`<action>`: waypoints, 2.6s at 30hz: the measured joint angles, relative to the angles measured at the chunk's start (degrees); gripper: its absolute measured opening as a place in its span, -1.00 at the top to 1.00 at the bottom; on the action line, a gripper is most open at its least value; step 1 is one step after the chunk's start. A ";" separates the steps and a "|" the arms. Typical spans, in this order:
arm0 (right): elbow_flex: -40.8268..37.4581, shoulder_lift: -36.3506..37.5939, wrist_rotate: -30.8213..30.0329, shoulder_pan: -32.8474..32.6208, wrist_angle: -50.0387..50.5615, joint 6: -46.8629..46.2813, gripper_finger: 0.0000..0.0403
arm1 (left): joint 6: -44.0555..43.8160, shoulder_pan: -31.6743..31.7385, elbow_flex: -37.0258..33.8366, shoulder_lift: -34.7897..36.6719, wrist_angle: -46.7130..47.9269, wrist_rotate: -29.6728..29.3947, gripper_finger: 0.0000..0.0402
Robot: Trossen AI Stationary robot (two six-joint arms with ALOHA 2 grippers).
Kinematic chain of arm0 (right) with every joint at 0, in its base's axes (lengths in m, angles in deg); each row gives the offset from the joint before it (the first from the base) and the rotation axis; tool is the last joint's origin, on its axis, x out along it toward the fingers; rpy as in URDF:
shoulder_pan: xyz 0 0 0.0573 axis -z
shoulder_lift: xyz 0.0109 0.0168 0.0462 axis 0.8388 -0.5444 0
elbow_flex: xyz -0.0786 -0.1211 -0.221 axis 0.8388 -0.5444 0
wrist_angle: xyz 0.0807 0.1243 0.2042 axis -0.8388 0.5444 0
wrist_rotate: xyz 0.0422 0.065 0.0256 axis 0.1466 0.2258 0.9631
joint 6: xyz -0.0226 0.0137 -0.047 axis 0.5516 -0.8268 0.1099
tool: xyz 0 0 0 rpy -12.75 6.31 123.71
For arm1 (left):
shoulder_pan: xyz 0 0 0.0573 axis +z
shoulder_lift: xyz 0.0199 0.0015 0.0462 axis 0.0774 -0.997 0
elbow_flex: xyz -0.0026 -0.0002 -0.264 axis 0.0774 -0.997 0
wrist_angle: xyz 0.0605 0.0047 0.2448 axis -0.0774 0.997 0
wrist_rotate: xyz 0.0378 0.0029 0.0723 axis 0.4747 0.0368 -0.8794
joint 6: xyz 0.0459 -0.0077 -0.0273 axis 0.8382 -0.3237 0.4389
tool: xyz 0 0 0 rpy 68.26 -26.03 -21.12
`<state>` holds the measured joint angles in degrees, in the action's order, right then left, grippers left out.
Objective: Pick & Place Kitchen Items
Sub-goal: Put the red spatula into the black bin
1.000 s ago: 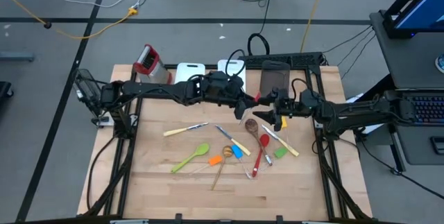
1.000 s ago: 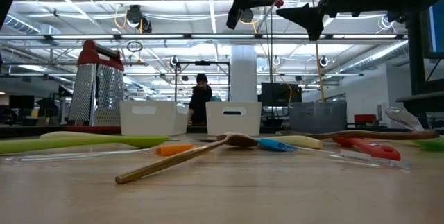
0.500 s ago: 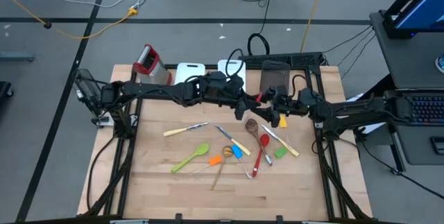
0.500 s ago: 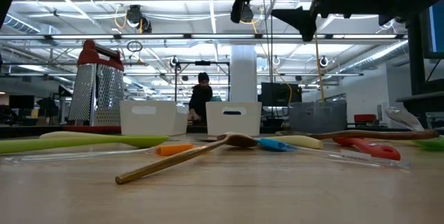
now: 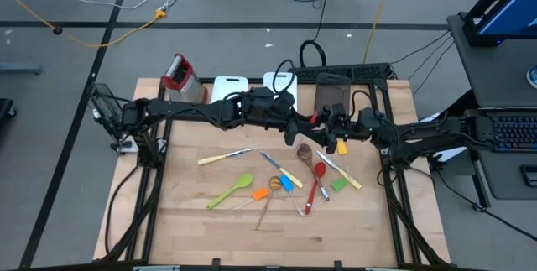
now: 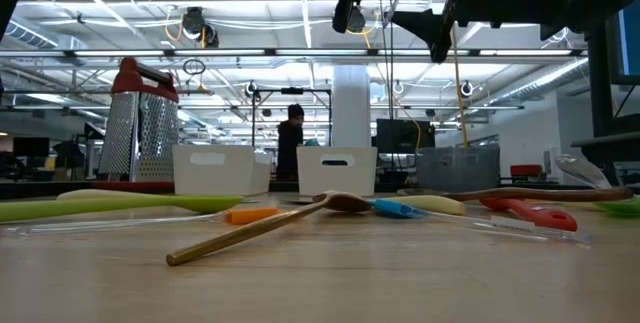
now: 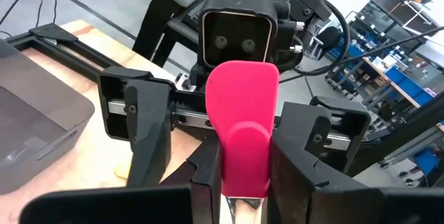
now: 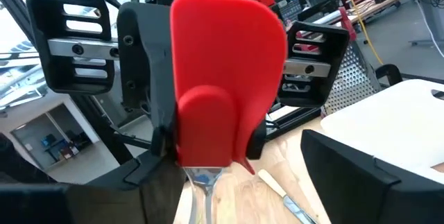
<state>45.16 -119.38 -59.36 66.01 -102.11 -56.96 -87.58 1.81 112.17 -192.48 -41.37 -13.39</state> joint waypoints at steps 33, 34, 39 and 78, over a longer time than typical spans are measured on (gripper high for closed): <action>0.00 0.00 1.23 -1.40 -0.70 -0.90 0.62 | 0.06 -0.33 -0.04 -0.04 0.44 -0.38 0.56; 0.00 0.00 1.23 -1.40 -0.70 -0.87 0.62 | 0.20 -0.33 -0.04 -0.04 0.44 -0.35 0.54; 0.00 0.00 1.27 -1.40 -0.70 -0.81 0.62 | 0.15 -0.33 -0.04 -0.04 0.42 -0.38 0.31; -0.04 1.34 -2.04 3.93 10.90 -8.52 0.61 | 4.70 9.43 0.04 5.47 5.24 3.10 -0.30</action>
<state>45.11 -118.04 -61.40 69.94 -91.21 -65.47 -82.89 11.23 112.21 -187.01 -36.14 -10.29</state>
